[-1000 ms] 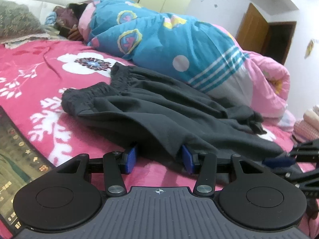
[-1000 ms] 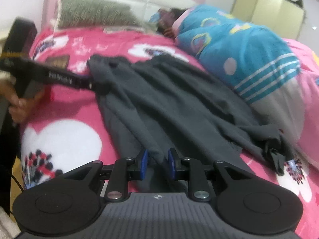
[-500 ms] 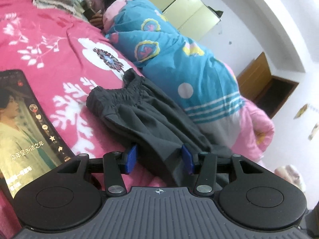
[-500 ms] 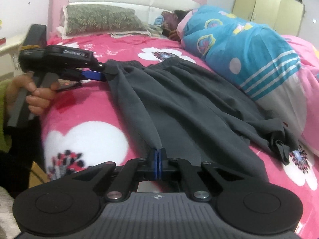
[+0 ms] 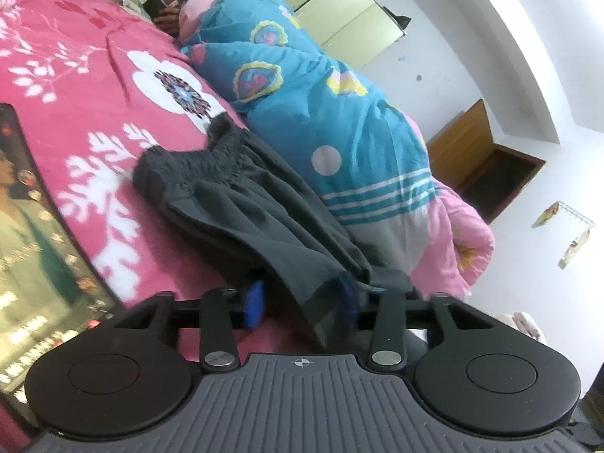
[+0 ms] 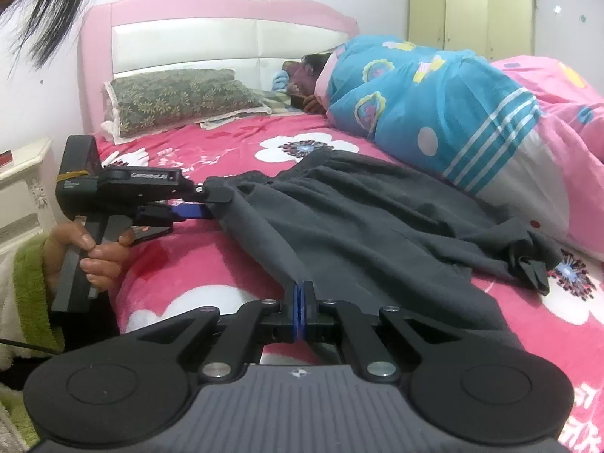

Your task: Fold clothes

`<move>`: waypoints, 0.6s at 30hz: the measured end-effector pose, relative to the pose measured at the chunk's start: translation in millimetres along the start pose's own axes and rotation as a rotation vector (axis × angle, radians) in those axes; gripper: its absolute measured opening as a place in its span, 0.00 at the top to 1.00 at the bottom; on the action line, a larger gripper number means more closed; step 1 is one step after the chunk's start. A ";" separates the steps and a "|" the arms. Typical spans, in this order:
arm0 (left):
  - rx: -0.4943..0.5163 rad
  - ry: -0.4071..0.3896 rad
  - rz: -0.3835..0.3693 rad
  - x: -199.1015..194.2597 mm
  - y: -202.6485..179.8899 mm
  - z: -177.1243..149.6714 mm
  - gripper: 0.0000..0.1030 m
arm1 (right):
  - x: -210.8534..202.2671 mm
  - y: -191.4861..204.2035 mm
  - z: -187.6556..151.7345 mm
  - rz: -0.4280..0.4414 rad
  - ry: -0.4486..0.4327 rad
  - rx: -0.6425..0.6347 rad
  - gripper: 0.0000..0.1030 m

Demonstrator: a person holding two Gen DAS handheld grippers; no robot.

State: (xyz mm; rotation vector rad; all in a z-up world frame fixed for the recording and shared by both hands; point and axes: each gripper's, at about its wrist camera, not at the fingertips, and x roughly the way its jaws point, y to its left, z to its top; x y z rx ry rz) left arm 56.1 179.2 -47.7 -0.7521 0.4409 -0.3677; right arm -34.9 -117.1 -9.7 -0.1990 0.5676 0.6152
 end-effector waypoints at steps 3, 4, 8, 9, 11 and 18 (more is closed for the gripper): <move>0.031 -0.005 -0.003 -1.0 -8.5 -1.0 0.97 | -1.9 2.7 0.7 -0.015 0.002 -0.014 1.00; 0.049 -0.016 0.004 -3.6 -12.3 -1.1 1.00 | -4.7 3.6 2.6 -0.017 -0.004 -0.022 1.00; 0.146 -0.060 0.039 -30.2 -33.1 0.3 1.00 | -13.5 11.2 3.4 0.001 0.002 -0.059 1.00; 0.171 -0.049 0.065 -33.9 -35.0 -1.2 1.00 | -12.3 13.5 1.3 0.009 0.017 -0.072 1.00; 0.216 -0.016 0.132 -38.2 -36.0 -5.3 1.00 | -2.3 19.1 -10.4 0.048 0.078 -0.078 1.00; 0.306 0.077 0.293 -44.8 -34.9 -17.8 1.00 | 26.7 42.9 -50.4 0.056 0.190 -0.113 0.98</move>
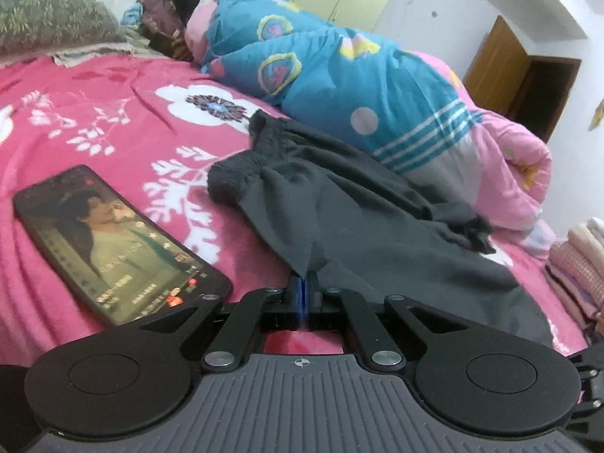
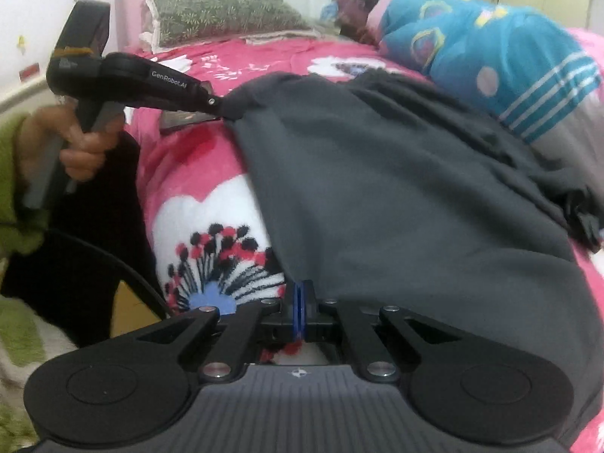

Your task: Fold clothes

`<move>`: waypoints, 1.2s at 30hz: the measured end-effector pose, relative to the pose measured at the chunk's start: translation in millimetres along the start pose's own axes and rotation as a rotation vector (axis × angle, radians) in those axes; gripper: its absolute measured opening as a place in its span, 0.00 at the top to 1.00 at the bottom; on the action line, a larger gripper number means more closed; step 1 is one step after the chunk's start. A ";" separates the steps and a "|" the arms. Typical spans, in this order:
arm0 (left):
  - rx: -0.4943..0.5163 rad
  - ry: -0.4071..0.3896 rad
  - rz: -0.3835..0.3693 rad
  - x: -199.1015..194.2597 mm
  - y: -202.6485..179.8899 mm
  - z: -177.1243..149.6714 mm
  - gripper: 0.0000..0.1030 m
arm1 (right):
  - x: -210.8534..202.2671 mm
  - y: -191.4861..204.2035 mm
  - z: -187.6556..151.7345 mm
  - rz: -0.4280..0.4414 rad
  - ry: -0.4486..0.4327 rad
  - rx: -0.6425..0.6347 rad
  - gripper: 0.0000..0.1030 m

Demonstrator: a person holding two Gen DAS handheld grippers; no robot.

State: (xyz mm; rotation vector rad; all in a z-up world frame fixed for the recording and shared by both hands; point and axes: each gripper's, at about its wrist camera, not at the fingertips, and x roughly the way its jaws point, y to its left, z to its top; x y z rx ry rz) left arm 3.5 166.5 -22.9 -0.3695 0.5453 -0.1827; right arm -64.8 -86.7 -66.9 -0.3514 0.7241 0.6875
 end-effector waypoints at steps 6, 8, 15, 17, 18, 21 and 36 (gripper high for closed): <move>0.036 -0.028 0.074 -20.0 -3.8 -0.7 0.96 | -36.1 -7.1 -14.9 0.046 -0.016 0.181 0.93; 0.037 -0.049 0.103 -27.3 -4.5 -2.4 0.96 | -54.3 -10.5 -31.0 0.044 -0.034 0.277 0.84; 0.109 -0.092 0.006 -30.9 -37.1 0.3 0.94 | -118.6 -50.8 -102.1 -0.015 -0.169 0.785 0.70; 0.161 -0.052 -0.051 -19.2 -57.5 -2.7 0.93 | -134.8 -68.0 -123.9 -0.035 -0.224 0.953 0.66; 0.188 -0.030 -0.079 -11.9 -68.7 -6.3 0.93 | -143.0 -76.7 -134.7 -0.045 -0.251 1.037 0.65; 0.262 0.032 -0.148 10.2 -99.5 -19.9 0.92 | -141.7 -93.1 -156.2 -0.068 -0.239 1.192 0.64; 0.329 0.114 -0.148 36.8 -124.9 -46.1 0.92 | -138.7 -69.3 -158.1 -0.112 -0.212 1.139 1.00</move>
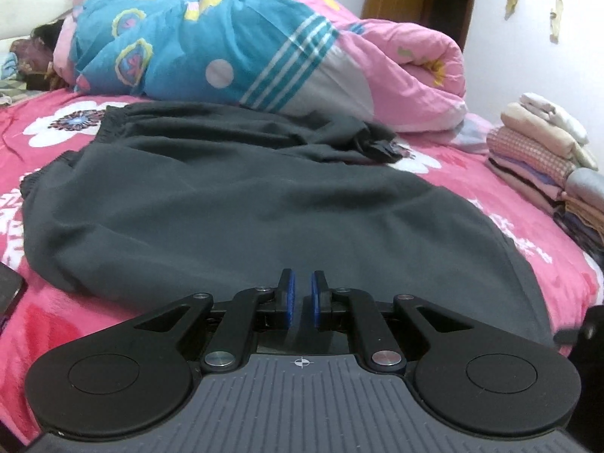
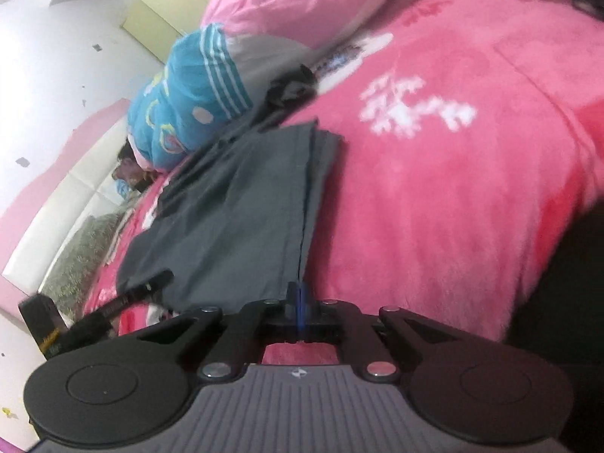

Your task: Fold clothes

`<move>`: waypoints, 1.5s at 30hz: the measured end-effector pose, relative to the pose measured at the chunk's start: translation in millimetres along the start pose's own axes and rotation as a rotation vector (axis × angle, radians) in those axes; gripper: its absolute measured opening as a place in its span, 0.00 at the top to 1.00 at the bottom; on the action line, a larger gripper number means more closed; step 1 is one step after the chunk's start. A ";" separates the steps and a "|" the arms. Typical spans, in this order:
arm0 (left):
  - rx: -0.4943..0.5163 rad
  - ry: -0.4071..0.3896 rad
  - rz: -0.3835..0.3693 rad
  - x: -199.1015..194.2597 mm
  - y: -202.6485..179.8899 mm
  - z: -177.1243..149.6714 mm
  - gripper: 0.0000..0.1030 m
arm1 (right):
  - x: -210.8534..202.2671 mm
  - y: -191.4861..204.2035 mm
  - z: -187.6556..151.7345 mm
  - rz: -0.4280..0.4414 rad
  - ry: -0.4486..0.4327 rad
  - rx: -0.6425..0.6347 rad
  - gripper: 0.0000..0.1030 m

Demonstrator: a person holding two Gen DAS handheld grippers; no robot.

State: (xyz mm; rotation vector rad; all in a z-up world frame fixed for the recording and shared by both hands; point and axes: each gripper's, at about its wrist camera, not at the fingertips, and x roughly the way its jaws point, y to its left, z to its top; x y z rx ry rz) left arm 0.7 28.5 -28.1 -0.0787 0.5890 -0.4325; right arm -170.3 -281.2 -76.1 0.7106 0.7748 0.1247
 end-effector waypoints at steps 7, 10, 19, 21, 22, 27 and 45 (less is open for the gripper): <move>0.009 -0.026 -0.047 9.2 3.9 10.3 0.92 | -9.1 0.3 25.6 -0.024 -0.014 -0.036 0.89; 0.027 -0.034 -0.095 20.0 4.4 17.1 0.91 | -8.0 7.4 58.6 -0.030 -0.086 -0.063 0.56; -0.008 -0.015 -0.162 45.2 21.3 12.7 0.87 | 81.5 5.3 144.8 -0.072 -0.036 -0.093 0.41; -0.034 -0.016 -0.180 46.6 26.8 10.8 0.87 | 104.1 3.0 153.7 -0.111 0.013 -0.105 0.41; -0.047 -0.017 -0.188 47.3 29.6 9.9 0.87 | 108.2 5.2 152.5 -0.115 0.020 -0.128 0.41; -0.104 -0.012 -0.211 52.5 36.4 12.7 0.87 | 106.8 31.4 138.6 -0.101 0.010 -0.270 0.99; -0.160 -0.018 -0.236 54.9 45.3 10.7 0.87 | 68.8 149.7 -1.1 0.075 -0.012 -1.062 0.60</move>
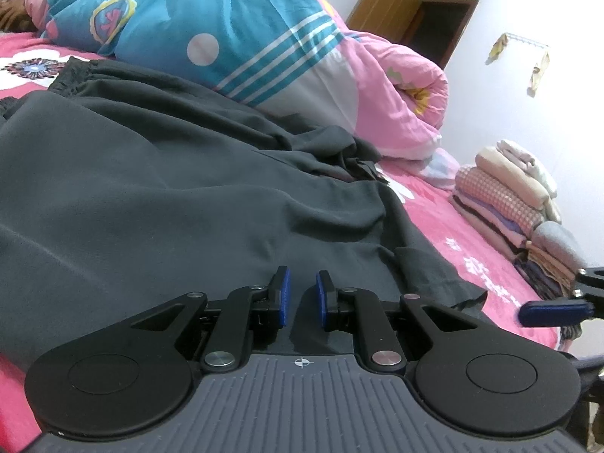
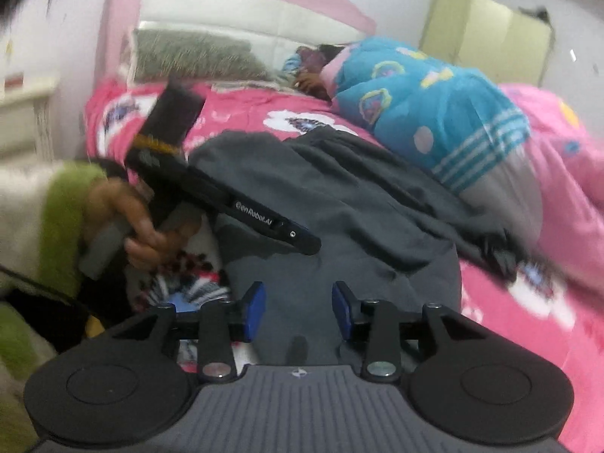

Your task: Fold clothes

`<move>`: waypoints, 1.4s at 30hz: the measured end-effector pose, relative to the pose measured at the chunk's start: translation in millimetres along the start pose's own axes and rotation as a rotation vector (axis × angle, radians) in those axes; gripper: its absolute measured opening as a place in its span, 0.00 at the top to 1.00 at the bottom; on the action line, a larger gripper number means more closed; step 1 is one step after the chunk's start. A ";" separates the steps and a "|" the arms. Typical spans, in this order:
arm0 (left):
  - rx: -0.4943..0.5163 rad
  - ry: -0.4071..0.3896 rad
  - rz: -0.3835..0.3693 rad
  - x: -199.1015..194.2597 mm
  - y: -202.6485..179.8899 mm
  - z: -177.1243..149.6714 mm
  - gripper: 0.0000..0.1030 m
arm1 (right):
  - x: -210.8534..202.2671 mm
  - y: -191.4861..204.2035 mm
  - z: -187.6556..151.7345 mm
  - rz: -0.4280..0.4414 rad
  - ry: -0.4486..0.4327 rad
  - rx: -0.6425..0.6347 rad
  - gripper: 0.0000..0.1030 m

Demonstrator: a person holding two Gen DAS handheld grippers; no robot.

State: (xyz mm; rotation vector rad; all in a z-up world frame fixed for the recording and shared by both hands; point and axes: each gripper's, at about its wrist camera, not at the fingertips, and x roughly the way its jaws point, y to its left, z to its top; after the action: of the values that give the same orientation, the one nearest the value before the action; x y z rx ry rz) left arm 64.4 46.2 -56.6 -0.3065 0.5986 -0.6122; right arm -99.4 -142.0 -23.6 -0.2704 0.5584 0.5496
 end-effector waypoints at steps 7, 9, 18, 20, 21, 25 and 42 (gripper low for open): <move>-0.009 -0.001 -0.002 -0.1 0.5 0.2 0.87 | -10.4 -109.1 -18.6 -0.009 0.001 0.690 0.59; -0.009 -0.001 -0.002 0.0 0.4 0.0 0.87 | -2.1 -146.2 -39.6 -0.004 0.026 0.942 0.59; 0.013 -0.005 0.006 0.9 -1.3 -1.7 0.87 | 19.7 -168.7 -73.2 0.061 0.051 1.146 0.81; 0.022 -0.006 0.009 0.6 -2.3 -2.3 0.86 | 17.1 -169.6 -68.7 0.049 0.020 1.117 0.95; 0.024 -0.006 0.010 0.5 -2.4 -2.4 0.86 | 14.7 -170.0 -64.5 0.031 0.000 1.088 0.97; 0.021 -0.007 0.009 0.3 -2.4 -3.0 0.86 | 2.9 -183.6 -41.3 -0.069 -0.086 0.968 0.98; 0.030 -0.012 0.008 2.3 -3.0 -4.5 0.86 | 20.0 -270.1 -53.0 -0.308 -0.041 0.949 0.95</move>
State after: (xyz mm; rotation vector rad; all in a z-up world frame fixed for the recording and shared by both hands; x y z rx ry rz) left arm 61.8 42.0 -59.9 -0.2797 0.5782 -0.6109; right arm 43.5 -376.4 -52.4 0.5492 0.6653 -0.0447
